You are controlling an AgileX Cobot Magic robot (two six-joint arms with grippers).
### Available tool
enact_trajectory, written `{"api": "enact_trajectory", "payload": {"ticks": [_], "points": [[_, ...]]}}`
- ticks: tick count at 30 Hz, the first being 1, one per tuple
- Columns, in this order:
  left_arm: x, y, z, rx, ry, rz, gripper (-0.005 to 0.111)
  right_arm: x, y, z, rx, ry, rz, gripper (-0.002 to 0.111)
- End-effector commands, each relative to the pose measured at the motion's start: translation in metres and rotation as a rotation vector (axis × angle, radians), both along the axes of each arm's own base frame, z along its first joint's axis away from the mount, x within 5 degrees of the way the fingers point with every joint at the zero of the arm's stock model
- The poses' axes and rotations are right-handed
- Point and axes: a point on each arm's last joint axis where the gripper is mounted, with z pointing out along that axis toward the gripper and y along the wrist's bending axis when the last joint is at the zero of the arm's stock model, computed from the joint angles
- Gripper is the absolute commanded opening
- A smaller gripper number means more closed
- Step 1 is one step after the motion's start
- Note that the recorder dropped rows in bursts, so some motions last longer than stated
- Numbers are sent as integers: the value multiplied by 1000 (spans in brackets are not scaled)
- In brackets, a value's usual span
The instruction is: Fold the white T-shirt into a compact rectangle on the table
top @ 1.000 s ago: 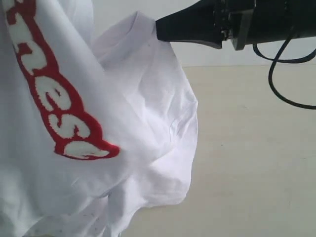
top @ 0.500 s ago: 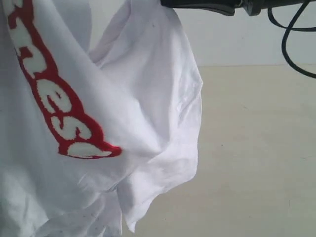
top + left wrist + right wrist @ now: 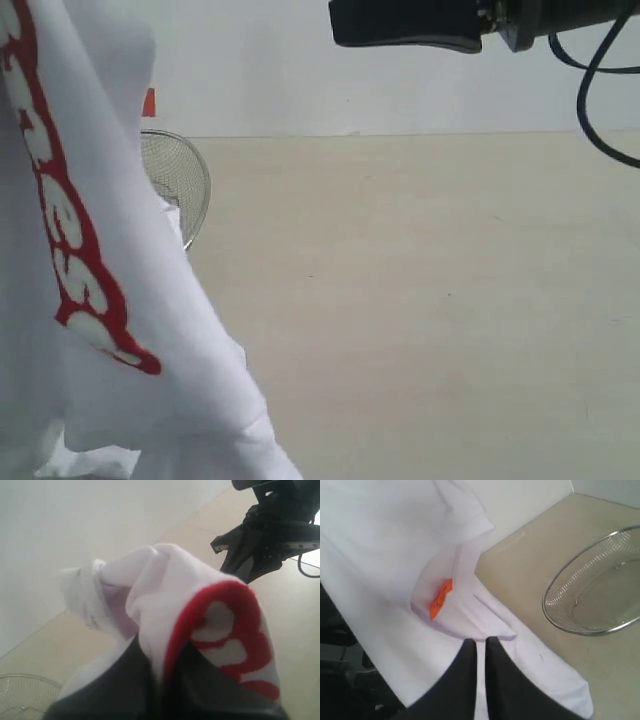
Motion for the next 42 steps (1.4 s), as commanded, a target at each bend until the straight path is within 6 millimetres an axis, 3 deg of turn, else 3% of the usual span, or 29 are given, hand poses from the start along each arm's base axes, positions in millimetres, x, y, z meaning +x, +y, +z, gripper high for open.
{"api": "enact_trajectory", "payload": {"ticks": [1, 2, 3, 8, 10, 14, 21, 30, 42], "points": [[-3, -3, 3, -26, -28, -28, 5, 12, -3, -22, -61, 88, 1, 39], [-3, -3, 3, -20, -35, -31, 5, 15, -3, -27, -62, 101, 2, 51], [-4, -3, 4, 0, -61, -43, 5, 21, 1, -40, -82, 119, 26, 73], [-4, -3, 3, 113, -192, -107, 5, 41, 21, -86, -135, 182, 123, 67], [-4, -3, 4, 149, -246, -137, 5, 48, 25, -99, -126, 161, 149, 73], [0, -3, 3, 128, -218, -130, 5, 55, 27, -114, -126, 134, 172, 73], [1, -4, 3, 107, -205, -129, 5, 57, 34, -116, -118, 167, 140, 73], [1, -4, 3, 95, -193, -124, 5, 45, 68, -114, -111, 99, 219, 73], [1, -4, 3, 85, -180, -118, 5, 48, 72, -115, -57, 111, 276, 73]]}}
